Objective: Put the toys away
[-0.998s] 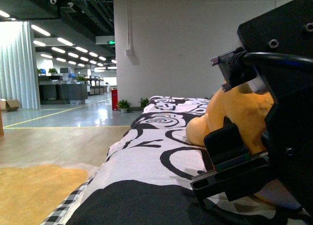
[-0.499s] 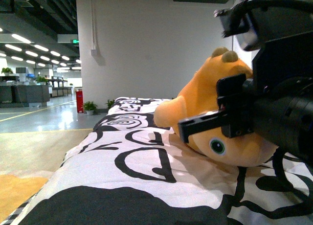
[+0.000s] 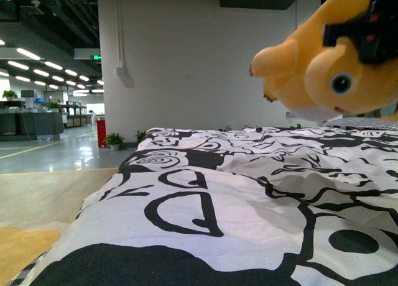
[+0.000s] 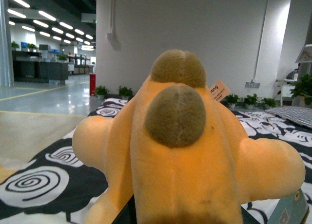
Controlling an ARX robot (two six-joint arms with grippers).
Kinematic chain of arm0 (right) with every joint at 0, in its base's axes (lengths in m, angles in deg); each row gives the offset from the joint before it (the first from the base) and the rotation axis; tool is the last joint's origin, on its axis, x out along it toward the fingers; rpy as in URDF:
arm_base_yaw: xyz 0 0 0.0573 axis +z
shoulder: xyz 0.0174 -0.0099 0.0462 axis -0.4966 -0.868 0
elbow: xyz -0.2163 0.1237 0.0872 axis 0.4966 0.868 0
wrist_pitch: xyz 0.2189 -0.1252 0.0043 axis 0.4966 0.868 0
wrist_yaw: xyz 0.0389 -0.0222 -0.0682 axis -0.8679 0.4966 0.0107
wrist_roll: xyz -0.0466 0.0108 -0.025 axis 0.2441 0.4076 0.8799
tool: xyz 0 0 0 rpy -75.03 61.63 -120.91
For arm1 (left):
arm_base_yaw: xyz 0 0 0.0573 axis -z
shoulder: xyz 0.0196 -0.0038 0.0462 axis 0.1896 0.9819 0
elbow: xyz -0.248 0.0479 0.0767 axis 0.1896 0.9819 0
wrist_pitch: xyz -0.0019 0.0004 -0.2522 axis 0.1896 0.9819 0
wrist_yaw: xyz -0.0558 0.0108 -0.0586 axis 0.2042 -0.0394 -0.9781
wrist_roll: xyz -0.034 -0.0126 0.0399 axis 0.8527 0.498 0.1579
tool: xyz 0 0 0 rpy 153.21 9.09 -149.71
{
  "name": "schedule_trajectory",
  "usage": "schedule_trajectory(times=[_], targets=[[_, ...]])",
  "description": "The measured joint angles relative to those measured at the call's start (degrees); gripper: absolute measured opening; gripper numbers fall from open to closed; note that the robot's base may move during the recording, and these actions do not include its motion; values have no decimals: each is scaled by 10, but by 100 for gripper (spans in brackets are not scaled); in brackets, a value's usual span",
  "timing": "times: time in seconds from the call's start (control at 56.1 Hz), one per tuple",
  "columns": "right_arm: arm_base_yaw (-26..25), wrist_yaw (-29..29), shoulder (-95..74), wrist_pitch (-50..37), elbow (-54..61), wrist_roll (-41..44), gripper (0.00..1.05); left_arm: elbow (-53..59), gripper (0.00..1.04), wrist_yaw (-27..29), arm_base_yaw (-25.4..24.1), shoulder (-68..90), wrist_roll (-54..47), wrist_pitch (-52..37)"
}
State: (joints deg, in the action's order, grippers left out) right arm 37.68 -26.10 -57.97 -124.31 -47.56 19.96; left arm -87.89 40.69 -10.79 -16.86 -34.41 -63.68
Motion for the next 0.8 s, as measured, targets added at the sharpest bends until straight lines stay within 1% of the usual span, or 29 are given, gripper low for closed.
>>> schedule_trajectory(times=[0.196,0.303,0.445,0.534,0.606,0.677,0.802], targets=[[-84,-94,46,43,-18,-50,10,0,98,0,0,0,0,0],[-140,-167,82,65,-18,-92,10,0,98,0,0,0,0,0],[-214,-254,122,71,-18,-153,10,0,98,0,0,0,0,0],[-276,-319,163,62,-2,-214,10,0,98,0,0,0,0,0],[-312,-360,192,47,22,-250,10,0,98,0,0,0,0,0],[-344,-395,218,29,48,-289,10,0,98,0,0,0,0,0],[-388,-440,256,-4,92,-348,10,0,98,0,0,0,0,0]])
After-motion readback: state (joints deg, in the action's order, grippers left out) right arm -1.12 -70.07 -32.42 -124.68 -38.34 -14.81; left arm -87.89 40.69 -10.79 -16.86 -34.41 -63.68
